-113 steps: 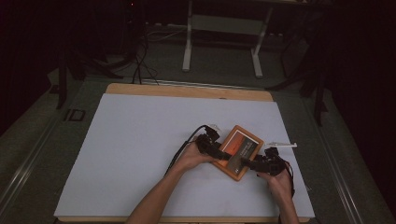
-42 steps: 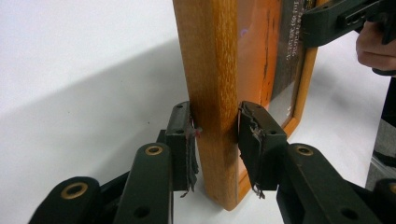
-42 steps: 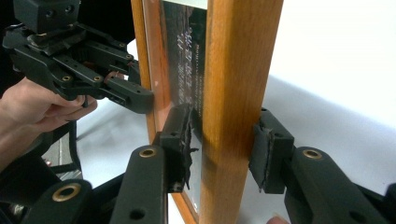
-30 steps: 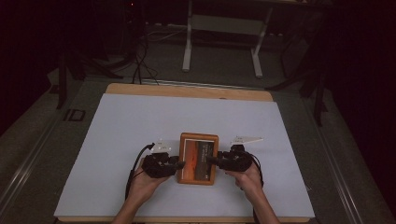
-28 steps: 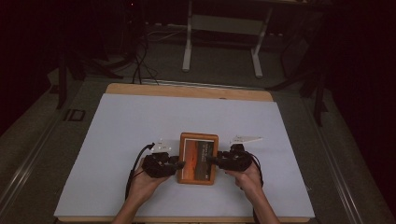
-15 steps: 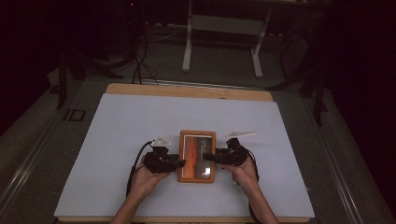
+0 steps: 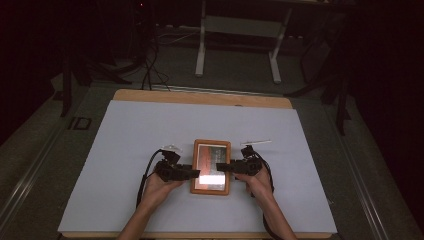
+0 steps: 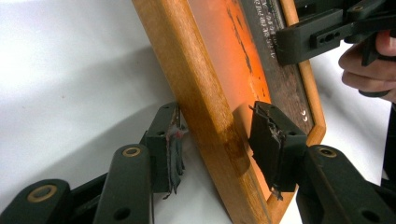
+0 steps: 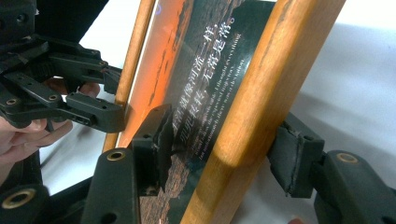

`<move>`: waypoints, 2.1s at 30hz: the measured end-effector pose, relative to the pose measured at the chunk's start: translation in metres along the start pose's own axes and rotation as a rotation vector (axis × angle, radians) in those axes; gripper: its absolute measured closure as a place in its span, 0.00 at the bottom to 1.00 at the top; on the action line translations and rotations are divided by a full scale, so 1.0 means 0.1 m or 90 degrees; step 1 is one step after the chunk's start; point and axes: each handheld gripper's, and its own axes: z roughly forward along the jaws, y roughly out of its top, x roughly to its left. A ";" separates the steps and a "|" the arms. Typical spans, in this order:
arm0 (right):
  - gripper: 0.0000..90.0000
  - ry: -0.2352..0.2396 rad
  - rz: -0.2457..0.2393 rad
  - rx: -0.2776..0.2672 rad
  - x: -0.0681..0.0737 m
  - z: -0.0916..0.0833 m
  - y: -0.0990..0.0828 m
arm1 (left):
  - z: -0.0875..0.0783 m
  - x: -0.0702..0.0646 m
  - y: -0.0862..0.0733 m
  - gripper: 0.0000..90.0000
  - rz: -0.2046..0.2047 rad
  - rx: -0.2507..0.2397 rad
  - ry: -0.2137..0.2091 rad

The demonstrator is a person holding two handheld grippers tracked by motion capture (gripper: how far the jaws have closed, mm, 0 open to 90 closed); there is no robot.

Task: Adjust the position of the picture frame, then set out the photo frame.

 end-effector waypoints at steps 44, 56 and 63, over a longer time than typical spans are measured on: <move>0.38 -0.175 -0.157 0.031 0.28 -0.12 0.03 | -0.34 -0.17 -0.09 0.49 0.068 -0.098 0.121; 0.50 -0.216 -0.200 -0.023 0.34 -0.22 0.10 | -0.46 -0.31 -0.13 0.48 0.091 -0.113 0.143; 0.81 -0.228 -0.241 -0.061 0.41 -0.17 0.20 | -0.50 -0.33 -0.15 0.49 0.086 -0.113 0.132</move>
